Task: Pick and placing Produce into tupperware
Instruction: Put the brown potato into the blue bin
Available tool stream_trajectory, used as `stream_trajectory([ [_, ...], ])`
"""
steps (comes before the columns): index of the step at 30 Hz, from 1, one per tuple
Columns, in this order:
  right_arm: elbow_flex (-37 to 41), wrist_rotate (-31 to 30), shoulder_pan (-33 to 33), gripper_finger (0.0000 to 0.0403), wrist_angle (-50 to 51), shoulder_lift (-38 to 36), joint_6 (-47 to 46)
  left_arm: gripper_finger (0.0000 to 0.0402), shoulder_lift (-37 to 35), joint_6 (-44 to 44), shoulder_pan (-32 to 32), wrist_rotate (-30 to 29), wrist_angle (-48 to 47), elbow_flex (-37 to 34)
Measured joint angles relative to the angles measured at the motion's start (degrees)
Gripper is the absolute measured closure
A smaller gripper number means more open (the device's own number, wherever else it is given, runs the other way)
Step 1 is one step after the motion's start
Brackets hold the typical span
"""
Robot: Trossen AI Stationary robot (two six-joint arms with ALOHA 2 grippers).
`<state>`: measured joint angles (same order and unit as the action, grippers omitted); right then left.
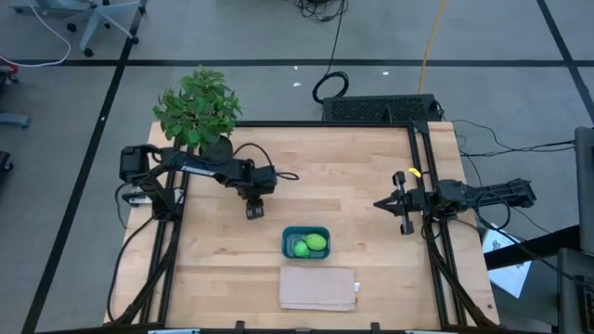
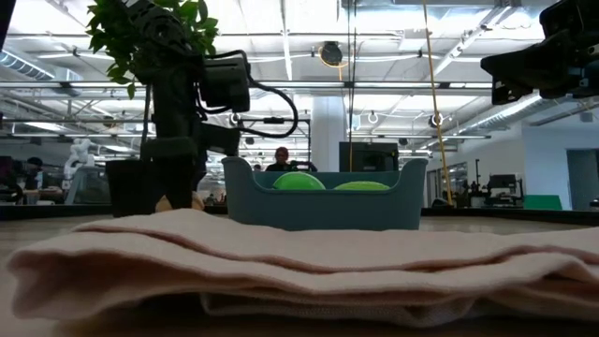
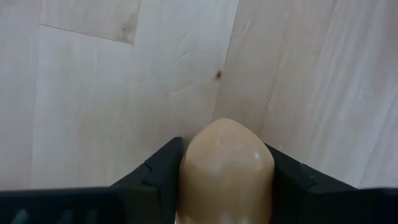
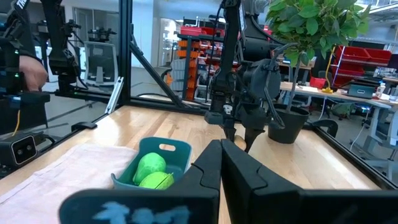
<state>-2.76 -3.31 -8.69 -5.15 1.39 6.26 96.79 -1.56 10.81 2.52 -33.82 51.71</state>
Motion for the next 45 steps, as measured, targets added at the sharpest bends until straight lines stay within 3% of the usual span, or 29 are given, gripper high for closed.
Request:
stream_trajectory([
  [5,-0.01,0.00,-0.02,0.0403,0.00,0.00,0.00,0.0226,0.20,0.64,-0.02,-0.01,-1.09,1.34],
  [13,0.00,0.00,-0.01,0.0403,0.01,0.00,0.45,0.0242,0.12,1.06,-0.02,-0.85,-8.30,5.12],
  [20,-0.01,0.00,0.00,0.0403,0.00,0.00,0.46,0.0224,0.01,1.31,-0.23,-1.03,-18.76,13.16],
  [25,-0.02,0.00,0.00,0.0403,-0.22,0.00,0.39,0.0233,-0.04,1.76,-1.58,-1.13,-24.83,20.86],
  [36,-0.02,0.00,0.00,0.0403,-0.21,0.00,0.45,0.0227,-0.10,1.72,-6.19,-1.09,-29.41,36.50],
  [45,-0.02,0.00,0.00,0.0403,-0.22,0.01,0.92,0.0236,-0.15,1.14,-9.57,-1.05,-32.71,42.11],
])
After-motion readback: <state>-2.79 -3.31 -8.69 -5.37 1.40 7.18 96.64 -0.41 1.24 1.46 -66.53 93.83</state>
